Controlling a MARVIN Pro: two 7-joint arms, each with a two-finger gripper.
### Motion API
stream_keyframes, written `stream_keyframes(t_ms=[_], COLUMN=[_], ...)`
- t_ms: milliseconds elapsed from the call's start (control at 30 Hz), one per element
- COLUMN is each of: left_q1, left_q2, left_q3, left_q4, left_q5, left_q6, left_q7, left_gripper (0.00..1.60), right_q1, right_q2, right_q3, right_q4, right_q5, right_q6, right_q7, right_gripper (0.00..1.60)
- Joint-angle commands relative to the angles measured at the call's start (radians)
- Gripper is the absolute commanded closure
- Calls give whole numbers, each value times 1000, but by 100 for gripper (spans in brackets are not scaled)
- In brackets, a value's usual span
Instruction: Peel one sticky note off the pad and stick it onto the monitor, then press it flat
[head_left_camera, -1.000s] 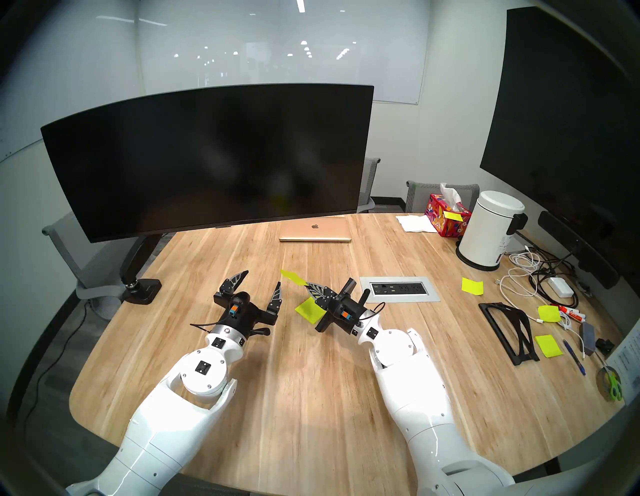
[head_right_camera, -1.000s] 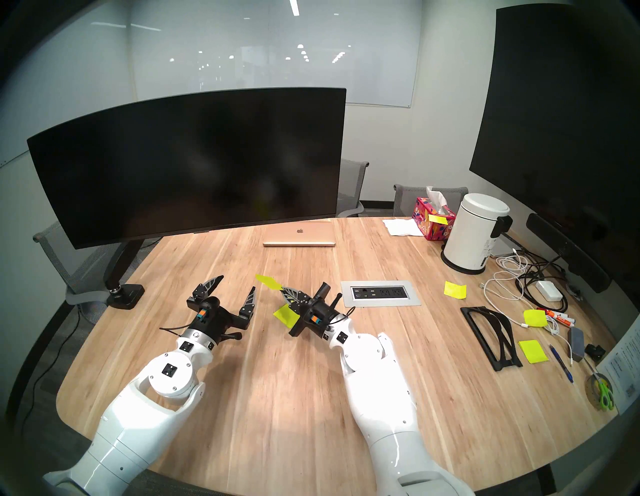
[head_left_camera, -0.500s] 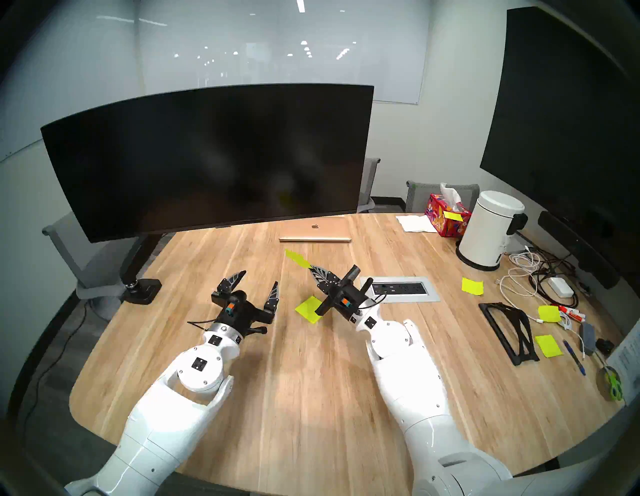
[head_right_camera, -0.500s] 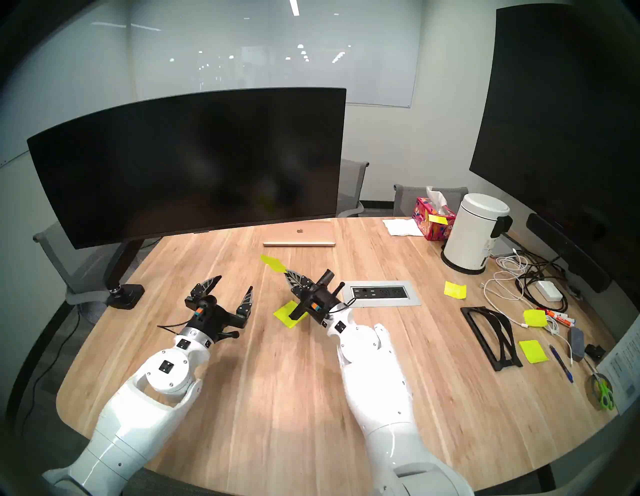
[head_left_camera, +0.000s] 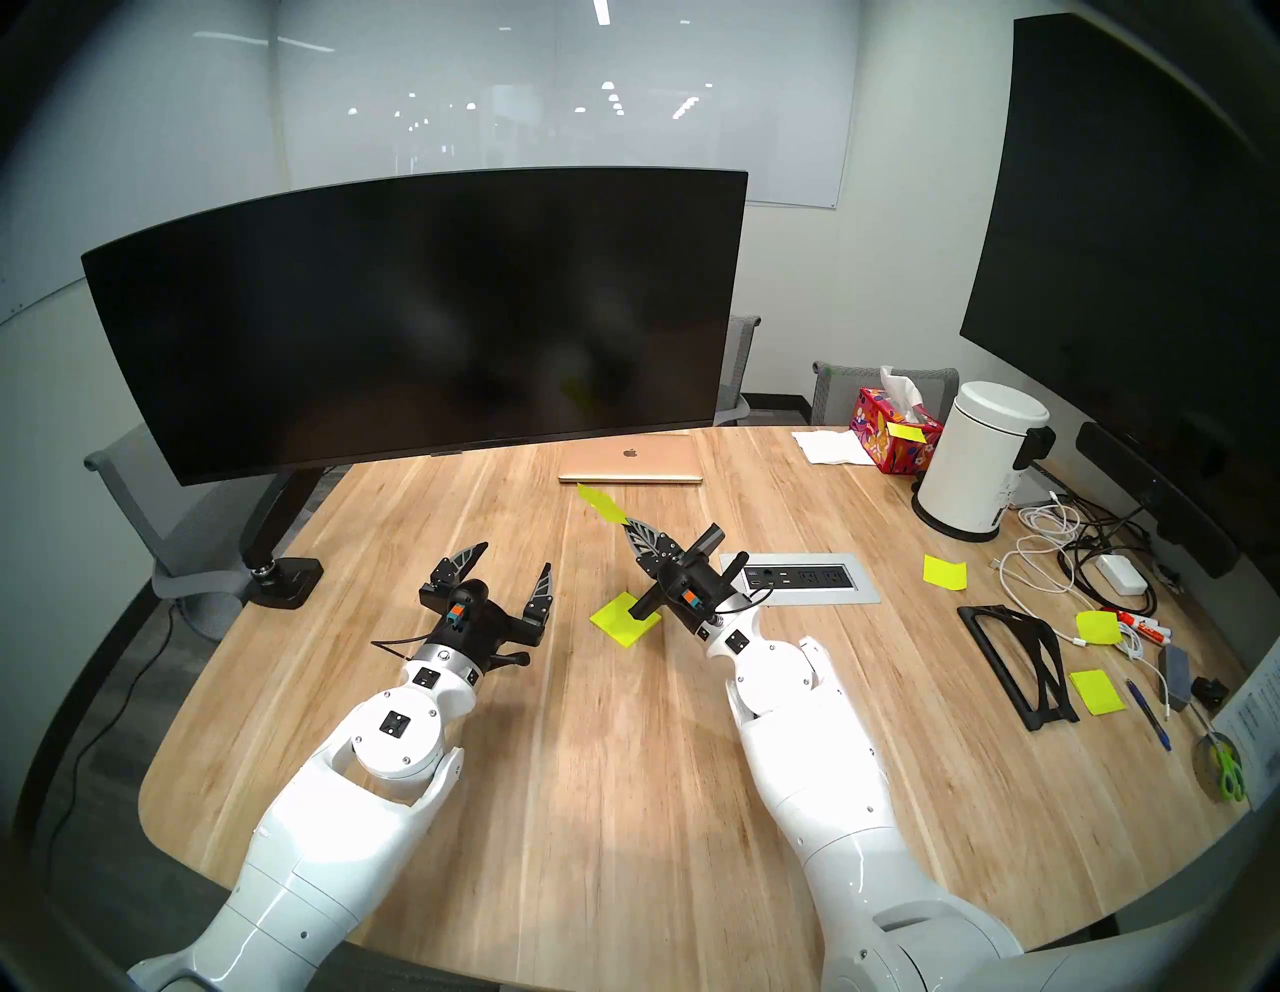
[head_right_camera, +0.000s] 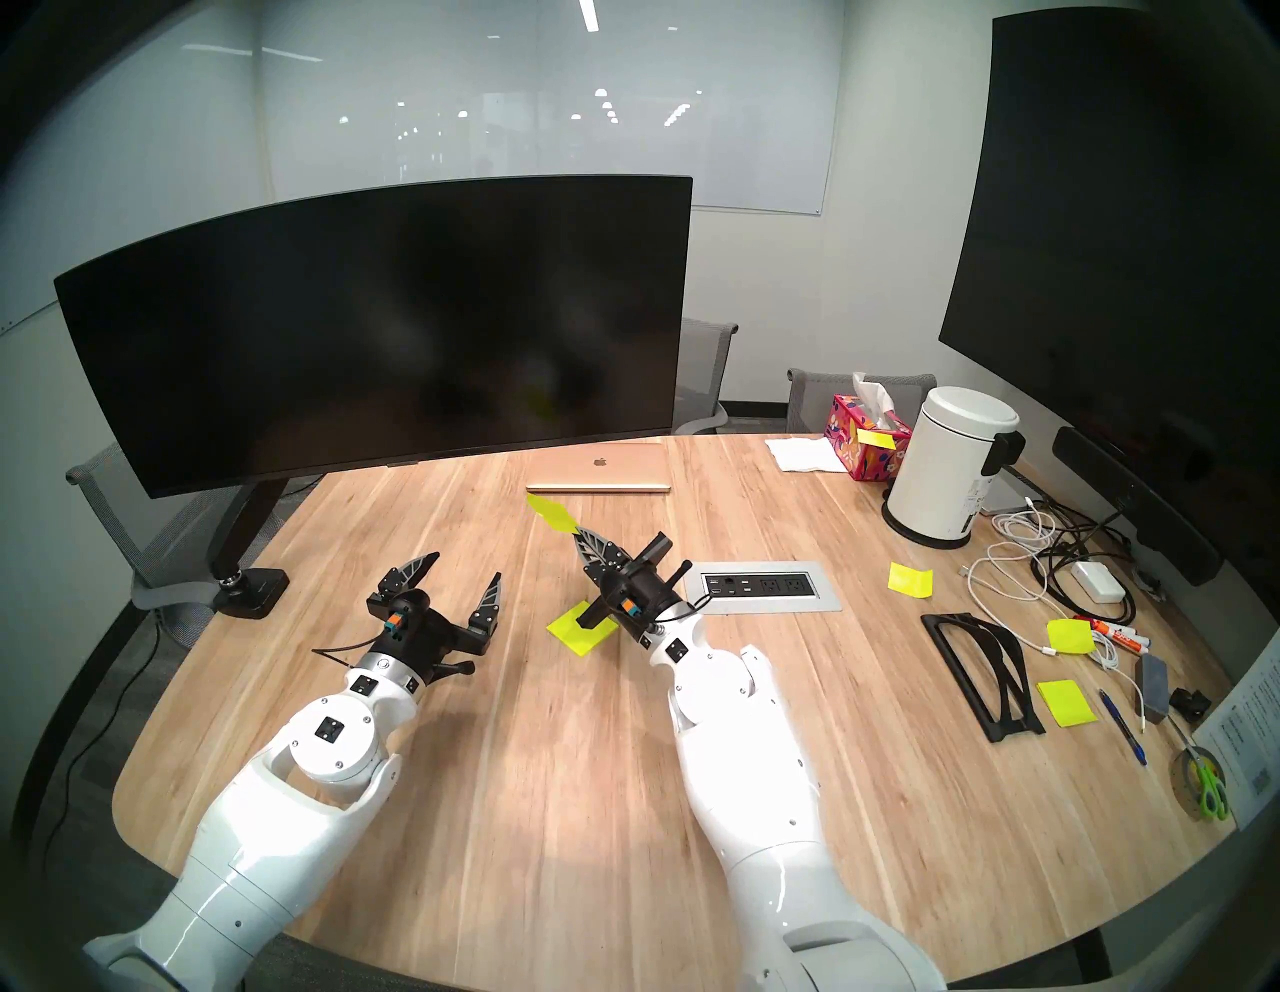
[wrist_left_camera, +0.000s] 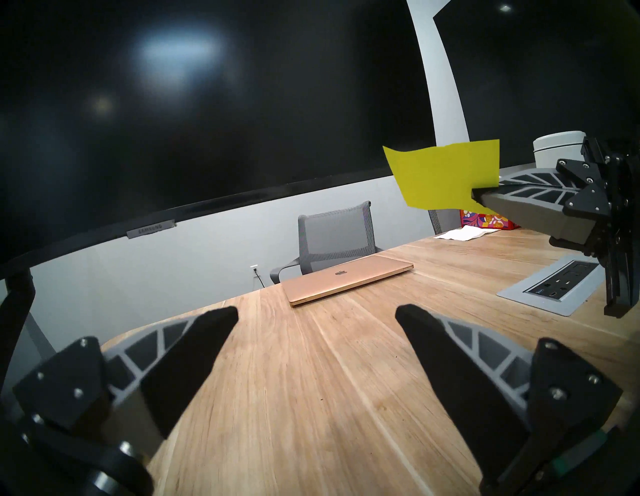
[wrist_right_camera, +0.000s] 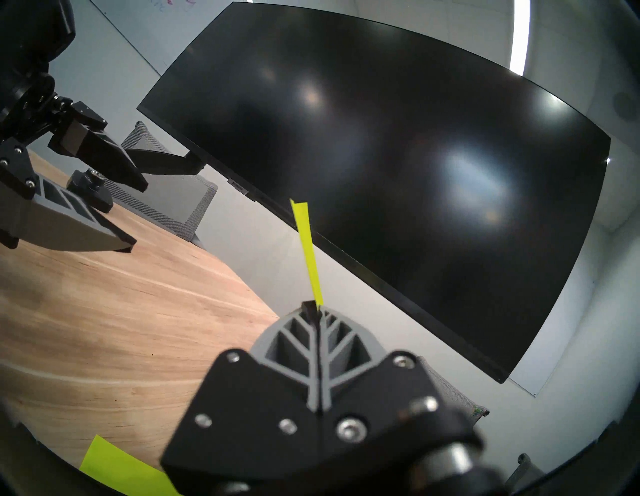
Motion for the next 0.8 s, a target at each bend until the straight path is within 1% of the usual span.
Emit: stream_keyframes(t_ms=[0, 267, 533, 767], left_q1=[-26, -71, -101, -102], left_q2=[0, 10, 15, 17], left_q3=[-7, -20, -19, -16], left_q4=[-2, 36, 55, 49], left_q5=[-8, -37, -50, -48], left_q6=[0, 10, 24, 40], left_q7=[-6, -41, -71, -76], left_gripper=[0, 0, 0, 0], right_q1=[35, 45, 71, 72], right_q2=[-22, -27, -36, -34], right_q3=[-2, -21, -2, 13], right_q4=[-25, -10, 4, 9], right_q5=[10, 14, 15, 6], right_q6=[11, 34, 45, 35], right_q7=[-30, -71, -99, -134], right_gripper=[160, 160, 160, 160])
